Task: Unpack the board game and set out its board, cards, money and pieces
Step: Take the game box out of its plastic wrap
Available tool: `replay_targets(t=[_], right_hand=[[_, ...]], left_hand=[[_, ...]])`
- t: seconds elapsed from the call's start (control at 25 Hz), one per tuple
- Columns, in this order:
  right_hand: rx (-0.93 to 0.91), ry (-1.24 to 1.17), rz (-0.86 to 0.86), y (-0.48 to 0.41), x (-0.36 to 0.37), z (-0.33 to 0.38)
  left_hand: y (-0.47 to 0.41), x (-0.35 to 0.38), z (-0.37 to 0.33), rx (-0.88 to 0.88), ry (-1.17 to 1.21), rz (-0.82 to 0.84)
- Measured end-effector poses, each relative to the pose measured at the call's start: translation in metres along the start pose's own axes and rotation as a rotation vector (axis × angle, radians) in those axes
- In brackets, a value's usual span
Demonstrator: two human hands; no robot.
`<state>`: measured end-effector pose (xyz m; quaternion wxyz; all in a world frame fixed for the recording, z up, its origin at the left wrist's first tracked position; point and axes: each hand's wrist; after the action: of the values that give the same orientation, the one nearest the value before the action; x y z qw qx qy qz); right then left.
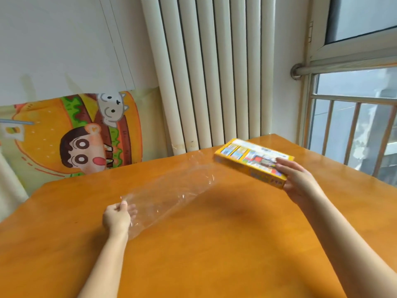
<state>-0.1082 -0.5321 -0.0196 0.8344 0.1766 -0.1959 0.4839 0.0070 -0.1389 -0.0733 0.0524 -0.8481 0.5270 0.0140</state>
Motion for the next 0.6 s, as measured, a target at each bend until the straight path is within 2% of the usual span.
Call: replay_targets(t=[0.08, 0.16, 0.24, 0.36, 0.48, 0.52, 0.6], right_hand=[[-0.091, -0.191, -0.036, -0.007, -0.009, 0.016], [-0.131, -0.280, -0.004, -0.014, -0.011, 0.026], [-0.128, -0.250, 0.018, -0.021, -0.013, 0.028], [-0.110, -0.178, 0.041, -0.028, -0.022, 0.019], [-0.118, -0.160, 0.031, -0.030, -0.034, 0.010], [-0.116, -0.150, 0.034, -0.031, -0.035, 0.007], [-0.101, -0.120, 0.079, -0.028, -0.029, 0.000]], left_hand=[[0.001, 0.016, -0.007, 0.012, -0.152, 0.125], [0.009, 0.044, -0.019, 0.044, -0.310, 0.376], [0.018, 0.079, -0.032, 0.096, -0.397, 0.538], [0.030, 0.136, -0.045, 0.283, -0.429, 0.639], [0.047, 0.187, -0.058, 0.455, -0.329, 0.611], [0.055, 0.196, -0.064, 0.430, -0.256, 0.587], [0.076, 0.205, -0.079, 0.166, 0.016, 0.640]])
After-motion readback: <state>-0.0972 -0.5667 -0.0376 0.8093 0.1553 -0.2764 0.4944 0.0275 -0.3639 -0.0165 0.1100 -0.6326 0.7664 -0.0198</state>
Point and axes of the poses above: each hand's wrist, its own y-axis away from the middle knuckle, its own x-axis out of the palm, z = x × y, and after that the axes turned 5 degrees about x, right-handed
